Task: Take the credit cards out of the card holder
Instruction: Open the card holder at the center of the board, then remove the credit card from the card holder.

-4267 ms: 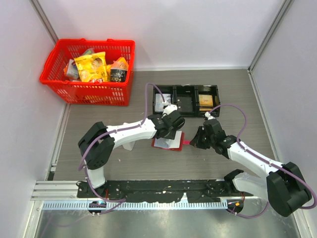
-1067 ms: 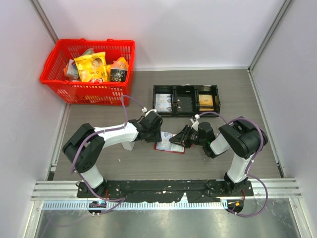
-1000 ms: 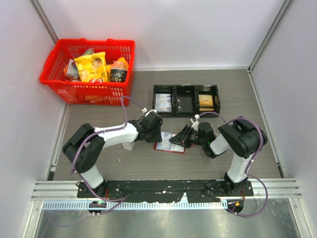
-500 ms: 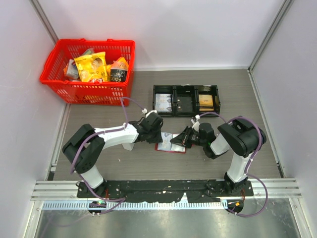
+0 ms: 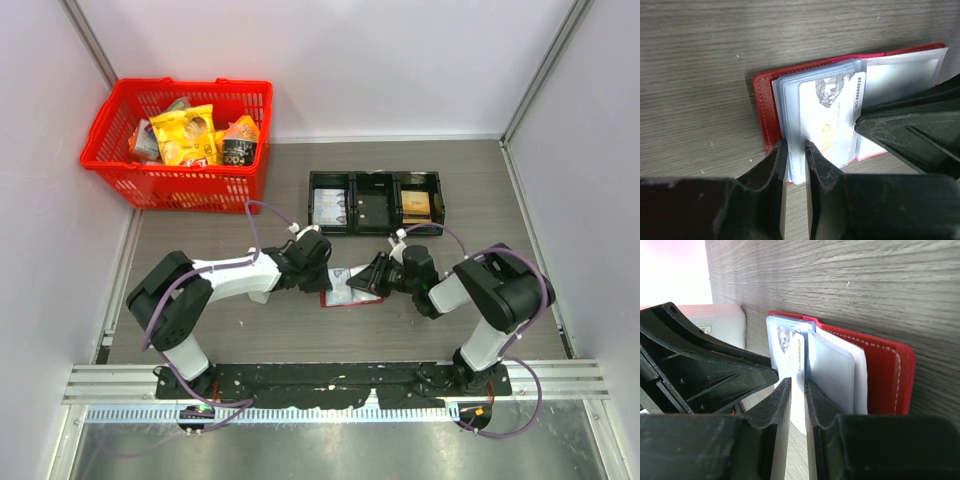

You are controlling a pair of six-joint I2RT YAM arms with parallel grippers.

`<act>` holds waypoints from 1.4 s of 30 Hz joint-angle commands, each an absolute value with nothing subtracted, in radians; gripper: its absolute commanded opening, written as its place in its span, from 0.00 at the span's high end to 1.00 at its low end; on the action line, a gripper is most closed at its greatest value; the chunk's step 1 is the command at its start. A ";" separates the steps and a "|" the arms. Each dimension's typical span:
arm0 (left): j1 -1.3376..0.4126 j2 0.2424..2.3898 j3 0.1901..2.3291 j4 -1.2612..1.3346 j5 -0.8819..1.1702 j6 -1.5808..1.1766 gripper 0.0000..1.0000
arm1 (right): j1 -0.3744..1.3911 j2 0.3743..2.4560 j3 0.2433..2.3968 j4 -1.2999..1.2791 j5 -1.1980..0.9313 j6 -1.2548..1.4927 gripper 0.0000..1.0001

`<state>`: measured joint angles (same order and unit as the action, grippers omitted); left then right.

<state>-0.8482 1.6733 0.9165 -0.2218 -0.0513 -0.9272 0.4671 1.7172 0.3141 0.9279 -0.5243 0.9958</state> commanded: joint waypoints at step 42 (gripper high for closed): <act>-0.888 1.721 0.887 -0.215 0.009 -0.923 1.00 | 0.380 1.370 0.322 0.448 -0.511 0.739 0.99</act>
